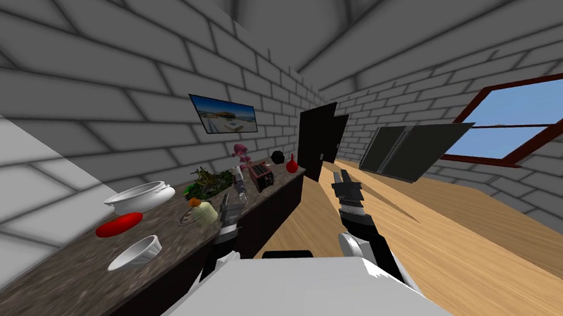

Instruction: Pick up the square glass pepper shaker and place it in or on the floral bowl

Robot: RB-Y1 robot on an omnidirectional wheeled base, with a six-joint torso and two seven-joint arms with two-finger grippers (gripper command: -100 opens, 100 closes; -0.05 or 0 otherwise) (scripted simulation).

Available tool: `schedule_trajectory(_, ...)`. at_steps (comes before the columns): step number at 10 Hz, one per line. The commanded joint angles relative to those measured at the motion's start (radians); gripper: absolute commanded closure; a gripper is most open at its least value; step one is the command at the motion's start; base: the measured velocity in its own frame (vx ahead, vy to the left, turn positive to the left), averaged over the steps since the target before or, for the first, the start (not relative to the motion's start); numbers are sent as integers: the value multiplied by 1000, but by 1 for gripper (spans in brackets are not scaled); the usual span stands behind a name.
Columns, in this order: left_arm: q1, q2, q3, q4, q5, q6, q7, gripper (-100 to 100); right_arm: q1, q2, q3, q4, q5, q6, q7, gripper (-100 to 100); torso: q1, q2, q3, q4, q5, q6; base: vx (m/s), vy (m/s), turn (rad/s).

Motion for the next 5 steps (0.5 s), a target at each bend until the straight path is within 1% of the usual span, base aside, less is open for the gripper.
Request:
schedule_trajectory(1, -1, -2, 2, 47, 33, -9, 33, -100, 0, 0, 0, 0, 0, 0, 0, 0, 0, 0, 0, 0, 0, 0, 77, -80, 59)
schedule_trajectory(2, -1, -2, 2, 47, 33, -9, 33, -100, 0, 0, 0, 0, 0, 0, 0, 0, -1, -1, 0, 0, 0, 0, 47, -55, 24)
schedule_trajectory(4, -7, -1, 10, 100, 74, -13, 72, -100, 0, 0, 0, 0, 0, 0, 0, 0, 2, 1, 1, 0, 0, 0, 42, -50, 35)
schedule_trajectory(5, -11, -1, 15, 123, 94, -13, 91, -100, 0, 0, 0, 0, 0, 0, 0, 0, 1, 1, 0, 0, 0, 0, 82, -71, 35)
